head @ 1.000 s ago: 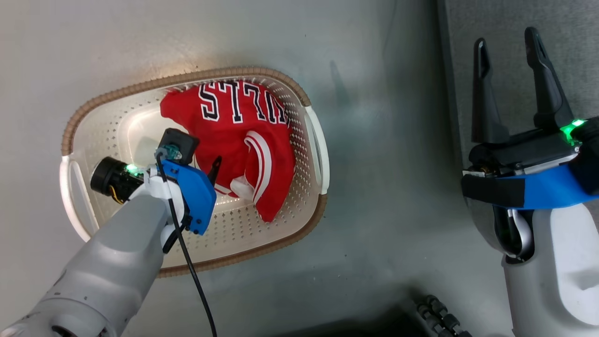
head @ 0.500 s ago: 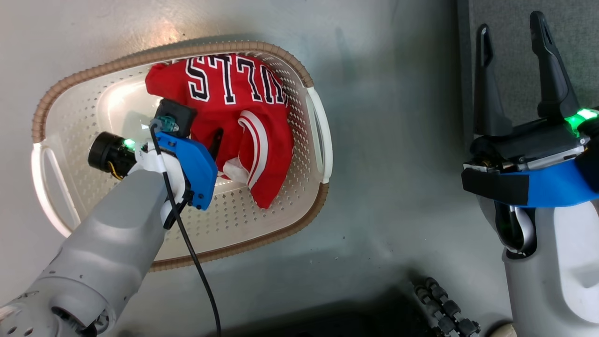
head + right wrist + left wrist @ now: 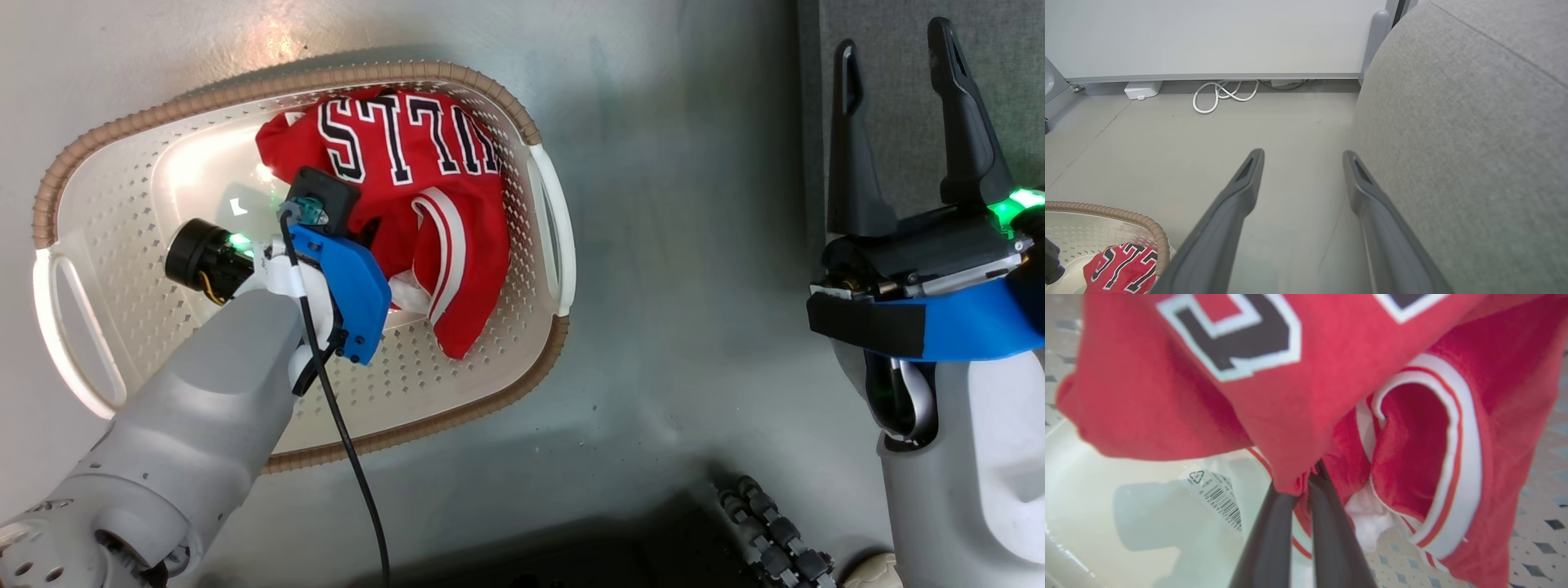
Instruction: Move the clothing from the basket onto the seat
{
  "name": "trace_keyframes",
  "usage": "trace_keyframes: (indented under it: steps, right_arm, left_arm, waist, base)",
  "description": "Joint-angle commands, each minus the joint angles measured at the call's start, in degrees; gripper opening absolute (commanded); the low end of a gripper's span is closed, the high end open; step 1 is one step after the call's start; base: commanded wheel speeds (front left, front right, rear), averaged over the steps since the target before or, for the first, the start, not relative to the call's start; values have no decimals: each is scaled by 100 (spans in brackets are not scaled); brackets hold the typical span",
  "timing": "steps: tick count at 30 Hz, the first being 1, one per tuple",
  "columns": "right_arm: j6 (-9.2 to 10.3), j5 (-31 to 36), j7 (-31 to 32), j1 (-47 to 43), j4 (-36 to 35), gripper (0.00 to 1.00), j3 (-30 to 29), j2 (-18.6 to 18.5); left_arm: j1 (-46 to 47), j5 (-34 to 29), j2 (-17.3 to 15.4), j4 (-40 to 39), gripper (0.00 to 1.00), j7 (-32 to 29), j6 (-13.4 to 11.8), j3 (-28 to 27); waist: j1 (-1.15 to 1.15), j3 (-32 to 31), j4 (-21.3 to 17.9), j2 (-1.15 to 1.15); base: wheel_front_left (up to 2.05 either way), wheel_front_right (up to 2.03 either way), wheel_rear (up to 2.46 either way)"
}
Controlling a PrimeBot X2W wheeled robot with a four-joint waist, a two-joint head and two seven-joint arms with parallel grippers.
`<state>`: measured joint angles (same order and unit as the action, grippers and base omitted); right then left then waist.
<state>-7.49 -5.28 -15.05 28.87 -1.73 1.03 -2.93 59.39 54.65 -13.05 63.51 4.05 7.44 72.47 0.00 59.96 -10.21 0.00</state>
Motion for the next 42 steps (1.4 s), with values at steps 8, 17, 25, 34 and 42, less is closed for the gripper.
trace_keyframes:
  steps: [8,17,25,34,42]
  right_arm:
    - [-1,-28,-20,87,72,100,-44,7]
    - [-1,69,-20,12,229,100,-125,6]
    - [-1,198,-20,-171,458,100,-188,5]
    - [-1,284,-20,-533,753,100,-268,4]
    - [-1,276,-20,-980,968,100,-358,-59]
  left_arm:
    - [12,-4,-24,-323,0,147,4,74]
    - [-260,-425,119,-884,0,485,4,98]
    - [-647,-620,273,-1297,0,775,4,99]
    - [-1053,-538,289,-1660,0,1089,4,99]
    - [-1272,-648,227,-2205,0,1119,4,-463]
  waist:
    - [0,-139,65,0]
    - [0,-578,289,0]
    - [0,-1256,603,0]
    - [0,-2212,883,0]
    - [0,-3148,1167,0]
  base:
    - [0,0,0]
    - [0,0,0]
    - [0,0,0]
    - [0,0,0]
    - [0,0,0]
